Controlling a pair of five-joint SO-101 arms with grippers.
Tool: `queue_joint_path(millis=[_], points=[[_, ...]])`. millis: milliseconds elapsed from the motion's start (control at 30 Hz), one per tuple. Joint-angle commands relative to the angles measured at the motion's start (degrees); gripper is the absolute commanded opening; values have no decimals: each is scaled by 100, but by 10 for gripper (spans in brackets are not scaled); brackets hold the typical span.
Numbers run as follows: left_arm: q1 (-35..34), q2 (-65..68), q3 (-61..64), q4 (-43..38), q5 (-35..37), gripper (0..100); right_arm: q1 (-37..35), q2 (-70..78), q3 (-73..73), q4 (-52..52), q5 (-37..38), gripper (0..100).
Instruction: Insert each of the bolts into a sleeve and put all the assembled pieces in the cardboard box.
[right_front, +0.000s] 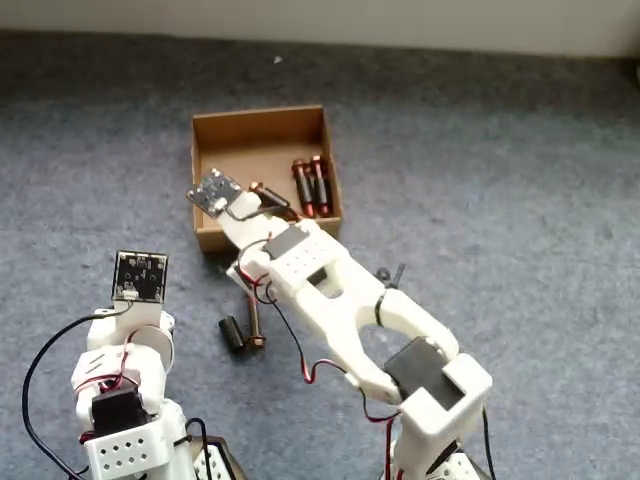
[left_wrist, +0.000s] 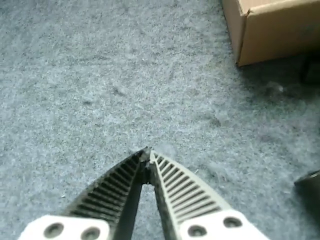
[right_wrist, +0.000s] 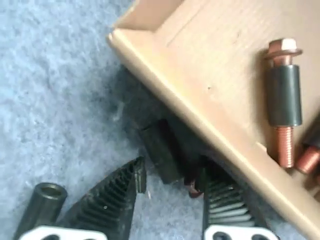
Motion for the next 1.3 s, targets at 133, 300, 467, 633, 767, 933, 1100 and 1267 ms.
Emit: queue_joint_path(millis=[133,300,467,633,767,933,1100,1267], points=[[-48,-22,-13,-132,-26,8,-84,585,-708,40,378,152],[-48,-22,-4,-132,-26,9,-92,857,-752,40,396,152],[-40,-22,-4,-132,-26,10,-92,963,-743,40,396,82],[224,-22,75,-149,-26,10,-66,822,-769,356,387,4],[259,-22,110,-290,-26,9,-66,145,-963,1209,378,5],[259,-22,110,-281,-26,8,180,-954,-971,2413,369,5],[259,-22,110,-264,-26,8,681,-1640,-268,3073,396,5],[277,-22,110,-264,-26,10,954,-1991,1059,2985,413,5]])
